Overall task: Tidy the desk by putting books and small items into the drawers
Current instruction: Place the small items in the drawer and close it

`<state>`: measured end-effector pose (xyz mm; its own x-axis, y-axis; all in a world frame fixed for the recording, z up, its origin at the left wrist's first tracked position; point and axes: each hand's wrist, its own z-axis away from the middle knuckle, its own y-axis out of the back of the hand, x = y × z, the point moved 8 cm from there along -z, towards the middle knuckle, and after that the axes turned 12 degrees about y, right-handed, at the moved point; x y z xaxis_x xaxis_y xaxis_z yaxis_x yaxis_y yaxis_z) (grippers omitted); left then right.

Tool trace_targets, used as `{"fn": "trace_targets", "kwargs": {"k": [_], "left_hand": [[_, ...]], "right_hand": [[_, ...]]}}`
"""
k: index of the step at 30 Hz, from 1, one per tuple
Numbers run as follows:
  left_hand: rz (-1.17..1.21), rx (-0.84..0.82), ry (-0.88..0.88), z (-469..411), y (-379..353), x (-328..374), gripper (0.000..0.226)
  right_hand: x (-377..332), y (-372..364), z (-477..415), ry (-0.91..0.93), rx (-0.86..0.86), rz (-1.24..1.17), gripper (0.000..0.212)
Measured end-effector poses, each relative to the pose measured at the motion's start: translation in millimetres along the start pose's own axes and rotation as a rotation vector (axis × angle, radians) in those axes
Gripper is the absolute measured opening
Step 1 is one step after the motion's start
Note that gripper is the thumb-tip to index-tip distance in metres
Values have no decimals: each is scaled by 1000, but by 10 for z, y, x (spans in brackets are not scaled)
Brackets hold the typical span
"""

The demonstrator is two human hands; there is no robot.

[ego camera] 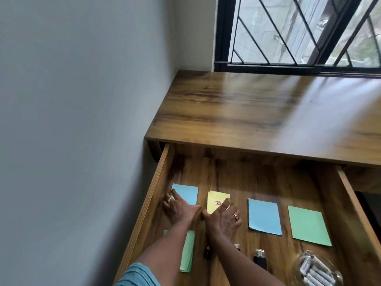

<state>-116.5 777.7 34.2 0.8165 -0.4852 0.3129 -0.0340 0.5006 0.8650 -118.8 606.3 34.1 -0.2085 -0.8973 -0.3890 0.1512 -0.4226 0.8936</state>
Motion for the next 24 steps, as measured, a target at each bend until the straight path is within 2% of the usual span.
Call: {"fn": "trace_targets", "kwargs": {"k": [7, 15, 18, 20, 23, 24], "left_hand": [[11, 46, -44, 276, 177, 51, 111], [271, 64, 103, 1232, 244, -399, 101], [376, 6, 195, 1626, 231, -696, 94], [463, -75, 196, 1745, 122, -858, 94], [534, -122, 192, 1726, -2, -1047, 84], [546, -147, 210, 1939, 102, -1104, 76]], "right_hand": [[184, 392, 187, 3, 100, 2, 89], [745, 873, 1036, -107, 214, -156, 71], [1087, 979, 1463, -230, 241, -291, 65], [1254, 1129, 1800, -292, 274, -377, 62], [1623, 702, 1730, -355, 286, -528, 66], [1897, 148, 1280, -347, 266, -610, 86]]}}
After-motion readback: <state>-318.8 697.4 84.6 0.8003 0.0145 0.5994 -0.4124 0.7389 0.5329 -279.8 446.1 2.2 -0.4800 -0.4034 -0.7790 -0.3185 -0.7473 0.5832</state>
